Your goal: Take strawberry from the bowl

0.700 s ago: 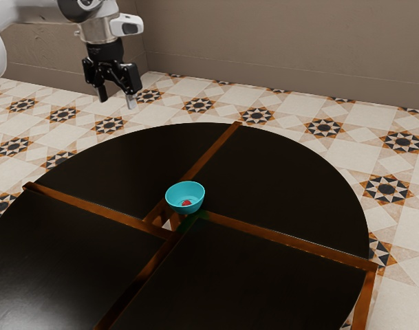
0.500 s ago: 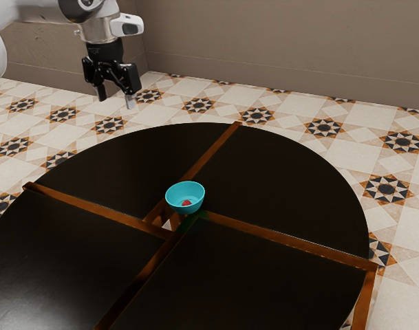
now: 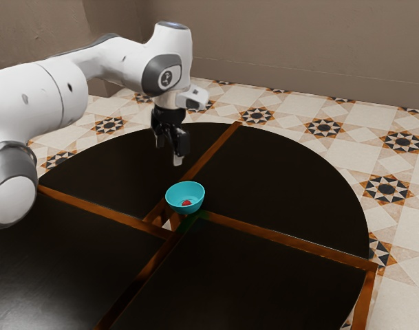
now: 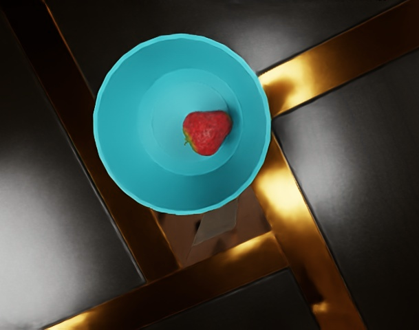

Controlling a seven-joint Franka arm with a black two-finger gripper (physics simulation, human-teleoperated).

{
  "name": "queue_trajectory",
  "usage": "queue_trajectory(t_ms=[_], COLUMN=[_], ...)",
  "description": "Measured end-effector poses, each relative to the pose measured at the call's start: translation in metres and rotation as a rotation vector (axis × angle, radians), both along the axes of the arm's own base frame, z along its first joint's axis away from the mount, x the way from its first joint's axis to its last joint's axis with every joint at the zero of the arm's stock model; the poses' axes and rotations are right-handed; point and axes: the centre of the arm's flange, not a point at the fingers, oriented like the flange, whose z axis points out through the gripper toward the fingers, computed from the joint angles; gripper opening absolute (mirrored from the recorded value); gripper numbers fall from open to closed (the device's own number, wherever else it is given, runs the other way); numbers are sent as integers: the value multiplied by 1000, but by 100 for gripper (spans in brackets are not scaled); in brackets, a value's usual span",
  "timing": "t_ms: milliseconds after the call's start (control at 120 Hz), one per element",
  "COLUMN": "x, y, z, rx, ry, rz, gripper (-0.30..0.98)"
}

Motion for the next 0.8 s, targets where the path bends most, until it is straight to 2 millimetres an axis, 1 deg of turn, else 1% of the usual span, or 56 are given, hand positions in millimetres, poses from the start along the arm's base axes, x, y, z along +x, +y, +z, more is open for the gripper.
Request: queue_trajectory(t_ms=[108,175,250,350,400,525,650,717,800], x=[12,16,19,22,25,29,30,29,28], y=[-7,-9,-6,-2,2,18,23,23,24], z=[-23,-29,-35,-63,-77,-97,-120,-128,-137], rx=[-51,-73,-75,-60,-59,-93,-124,-138,-155], ry=[-18,-24,-17,23,40,45,40,34,24], rz=[-108,-185,-263,-366,-412,-504,-598,-643,-690], gripper=[69,69,69,69,69,69,68,66,58])
